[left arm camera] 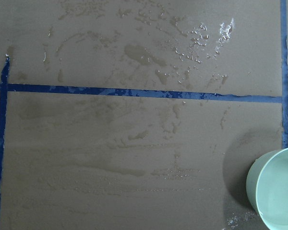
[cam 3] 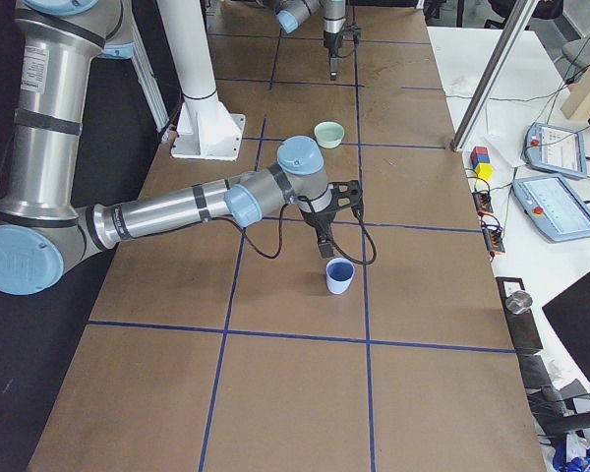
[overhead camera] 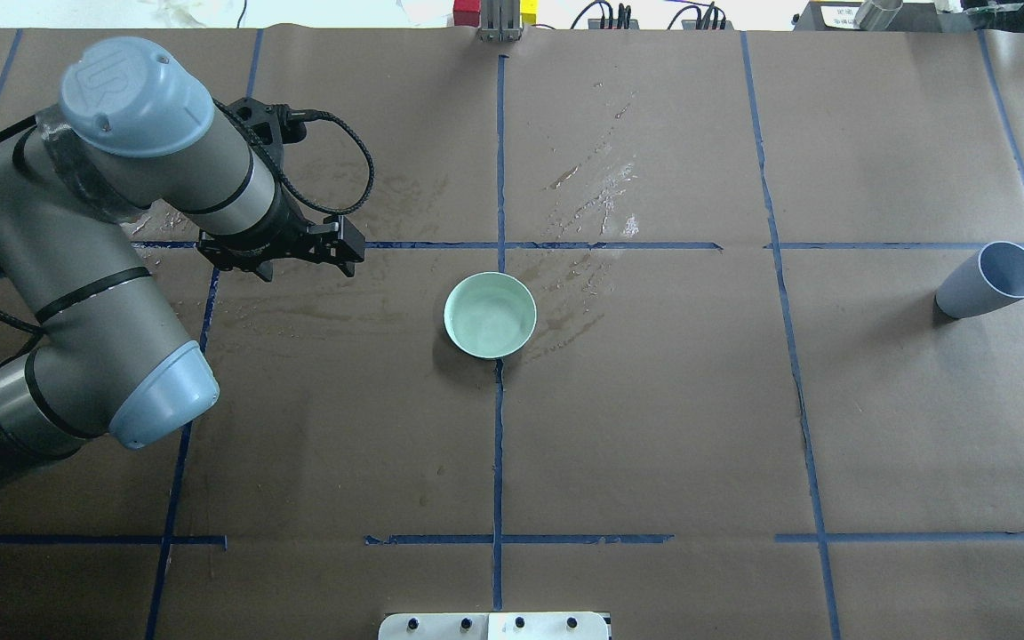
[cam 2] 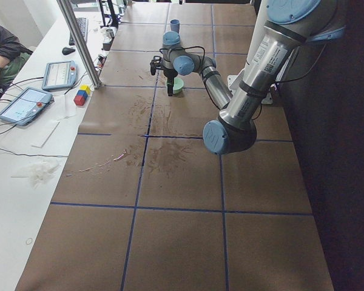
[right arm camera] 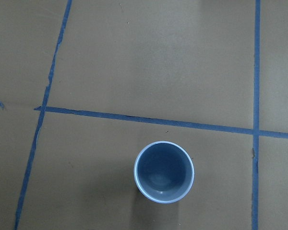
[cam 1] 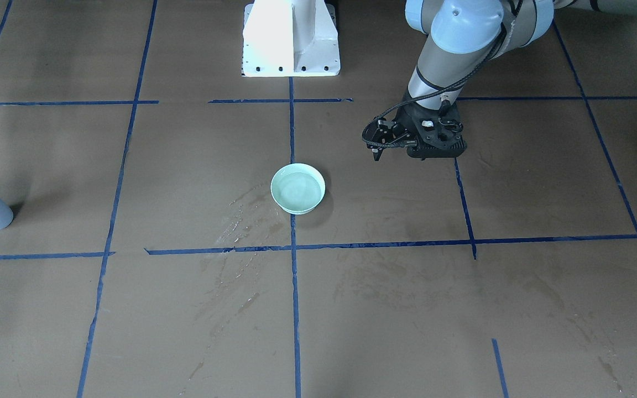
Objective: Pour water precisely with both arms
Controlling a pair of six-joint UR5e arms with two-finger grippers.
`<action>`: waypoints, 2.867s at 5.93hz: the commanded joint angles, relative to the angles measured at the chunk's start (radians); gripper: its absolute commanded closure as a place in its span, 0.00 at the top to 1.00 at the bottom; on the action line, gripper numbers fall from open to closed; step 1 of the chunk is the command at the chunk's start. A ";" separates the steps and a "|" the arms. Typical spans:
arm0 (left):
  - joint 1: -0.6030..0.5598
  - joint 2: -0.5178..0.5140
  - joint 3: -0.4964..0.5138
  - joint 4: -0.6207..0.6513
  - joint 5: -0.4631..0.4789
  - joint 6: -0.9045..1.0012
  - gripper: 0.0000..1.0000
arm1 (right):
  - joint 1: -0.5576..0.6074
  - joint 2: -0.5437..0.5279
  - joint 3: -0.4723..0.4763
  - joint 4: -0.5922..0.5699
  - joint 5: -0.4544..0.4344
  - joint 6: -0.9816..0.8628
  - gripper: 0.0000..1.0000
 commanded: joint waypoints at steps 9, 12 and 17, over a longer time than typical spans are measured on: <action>0.008 0.003 0.001 0.000 0.000 0.000 1.00 | -0.512 -0.142 -0.346 0.853 -0.735 0.441 1.00; 0.008 0.003 0.001 0.000 0.000 0.000 1.00 | -0.606 -0.096 -0.472 0.935 -0.867 0.444 1.00; 0.008 0.003 0.000 0.000 0.000 -0.002 1.00 | -0.632 -0.016 -0.544 0.950 -1.033 0.452 1.00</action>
